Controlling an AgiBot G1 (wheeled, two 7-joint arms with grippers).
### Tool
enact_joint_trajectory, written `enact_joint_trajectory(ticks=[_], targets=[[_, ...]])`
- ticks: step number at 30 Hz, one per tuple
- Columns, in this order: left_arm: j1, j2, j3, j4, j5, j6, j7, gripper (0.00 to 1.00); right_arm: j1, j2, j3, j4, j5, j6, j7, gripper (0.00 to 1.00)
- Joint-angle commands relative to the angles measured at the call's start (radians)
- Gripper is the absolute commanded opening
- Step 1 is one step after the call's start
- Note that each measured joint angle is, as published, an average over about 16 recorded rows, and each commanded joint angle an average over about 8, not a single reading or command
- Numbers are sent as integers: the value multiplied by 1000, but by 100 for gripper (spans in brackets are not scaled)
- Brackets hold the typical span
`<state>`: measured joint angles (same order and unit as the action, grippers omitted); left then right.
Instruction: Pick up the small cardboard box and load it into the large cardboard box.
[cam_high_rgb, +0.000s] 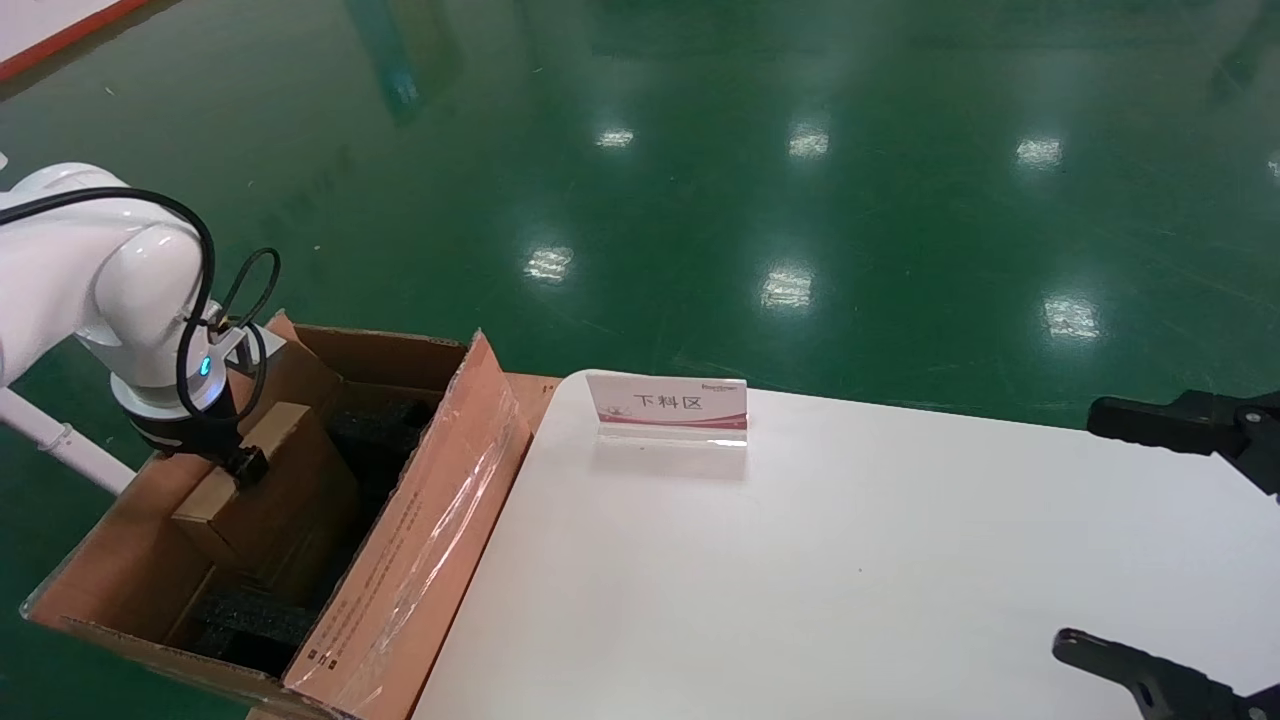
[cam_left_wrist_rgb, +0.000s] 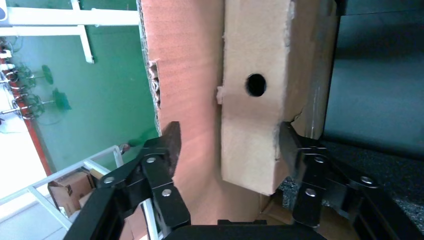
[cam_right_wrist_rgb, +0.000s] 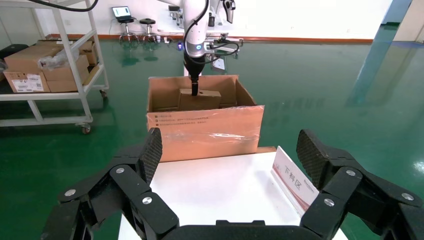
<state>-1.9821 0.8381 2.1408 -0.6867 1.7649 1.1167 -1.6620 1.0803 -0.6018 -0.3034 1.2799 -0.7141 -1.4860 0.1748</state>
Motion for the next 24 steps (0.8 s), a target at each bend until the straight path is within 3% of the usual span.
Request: enact_joint_trajectory(ticks=[1,9,24], targets=[[2,3,2,4,1,2,-1,100,0,0,0,0,0,0,0,100],[-85,-70,-29,-105,-7,-46,26,100,0,0,0,-1,0,0,0,100],[-337,-389,-130,-551,-35,-164,58,100,1,0,-1,-1,1,0,-1,100]])
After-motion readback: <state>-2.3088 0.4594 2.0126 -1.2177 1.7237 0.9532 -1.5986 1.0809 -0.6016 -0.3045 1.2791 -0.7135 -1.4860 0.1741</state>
